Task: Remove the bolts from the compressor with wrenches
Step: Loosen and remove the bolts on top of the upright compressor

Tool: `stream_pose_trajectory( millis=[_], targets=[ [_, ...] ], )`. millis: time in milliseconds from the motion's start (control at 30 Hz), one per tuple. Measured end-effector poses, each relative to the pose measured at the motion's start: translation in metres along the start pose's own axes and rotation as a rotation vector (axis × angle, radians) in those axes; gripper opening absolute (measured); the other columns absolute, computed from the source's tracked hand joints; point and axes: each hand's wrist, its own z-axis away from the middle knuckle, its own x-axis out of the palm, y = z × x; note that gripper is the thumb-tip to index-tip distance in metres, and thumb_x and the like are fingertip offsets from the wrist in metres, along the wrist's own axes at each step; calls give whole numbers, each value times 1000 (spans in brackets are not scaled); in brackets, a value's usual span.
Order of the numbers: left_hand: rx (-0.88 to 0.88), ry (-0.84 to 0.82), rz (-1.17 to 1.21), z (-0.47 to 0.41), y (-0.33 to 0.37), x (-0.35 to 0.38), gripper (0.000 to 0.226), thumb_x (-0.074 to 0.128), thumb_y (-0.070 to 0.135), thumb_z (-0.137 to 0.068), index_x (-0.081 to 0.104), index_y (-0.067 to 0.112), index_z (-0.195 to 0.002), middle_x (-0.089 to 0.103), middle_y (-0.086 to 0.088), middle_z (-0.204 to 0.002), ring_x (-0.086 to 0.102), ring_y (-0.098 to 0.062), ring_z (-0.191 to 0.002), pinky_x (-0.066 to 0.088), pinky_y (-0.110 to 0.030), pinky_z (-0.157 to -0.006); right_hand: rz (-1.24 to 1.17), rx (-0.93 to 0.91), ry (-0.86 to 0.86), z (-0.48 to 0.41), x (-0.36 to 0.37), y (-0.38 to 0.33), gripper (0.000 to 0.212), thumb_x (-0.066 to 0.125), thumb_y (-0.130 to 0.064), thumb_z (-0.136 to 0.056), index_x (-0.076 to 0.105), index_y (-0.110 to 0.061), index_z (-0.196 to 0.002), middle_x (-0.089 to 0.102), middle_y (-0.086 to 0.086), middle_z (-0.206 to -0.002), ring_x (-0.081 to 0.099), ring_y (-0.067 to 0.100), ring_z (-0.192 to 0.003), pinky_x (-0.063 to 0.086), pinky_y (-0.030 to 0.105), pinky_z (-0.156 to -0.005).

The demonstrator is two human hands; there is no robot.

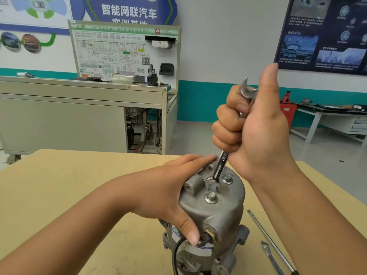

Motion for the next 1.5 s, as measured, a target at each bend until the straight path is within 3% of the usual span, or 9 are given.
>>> stream_pose_trajectory(
  millis=[67,133,433,633,767,867,1200,1500],
  targets=[
    [-9,49,-21,1,1,3,125,88,48,-50,8,49,-145,19,35,-142,20,8,-135,24,-24,-114,-14,-8,66,1,1,0,60,15,-64,-92,28,-22,-50,17,-10,-38,10,5,-31,12,8,-39],
    [-25,78,-12,3,4,5,122,89,43,-52,10,49,-145,20,35,-140,21,8,-134,25,-25,-113,-28,-40,153,2,-2,0,58,16,-62,-94,27,-21,-54,16,-9,-39,10,6,-31,11,10,-39],
    [-55,128,-27,6,6,12,121,86,54,-50,5,58,-141,17,44,-132,24,5,-130,29,-28,-111,-197,-59,576,21,-33,0,57,21,-60,-95,28,-19,-56,17,-6,-45,12,10,-36,12,18,-34],
    [-71,194,-31,10,12,18,120,83,59,-49,8,56,-142,20,40,-133,26,3,-128,30,-28,-110,-295,-48,684,27,-44,5,56,21,-55,-97,27,-18,-55,18,-5,-44,13,10,-34,13,18,-32],
    [-88,264,-54,13,15,26,122,72,74,-42,8,54,-144,23,35,-136,30,-1,-129,32,-31,-110,-349,-8,742,30,-50,7,55,20,-53,-97,27,-18,-55,18,-5,-43,14,10,-33,12,16,-33],
    [-98,304,-60,14,17,29,127,62,82,-35,10,50,-146,24,33,-139,29,-1,-130,32,-31,-110,-371,10,749,28,-54,8,55,20,-52,-97,27,-18,-54,18,-5,-42,14,10,-32,12,14,-34],
    [-94,287,-65,14,16,29,125,69,77,-40,10,47,-147,24,33,-136,29,-1,-128,30,-30,-111,-450,320,573,-6,-62,24,55,23,-43,-97,28,-16,-49,19,-4,-36,16,10,-23,12,13,-26],
    [-65,302,-66,13,14,30,124,61,82,-36,8,52,-144,17,44,-133,27,3,-128,28,-26,-111,-485,439,470,-29,-73,40,28,25,-12,-88,41,-10,-66,27,-3,-38,23,7,-23,18,17,-22]
  ],
)
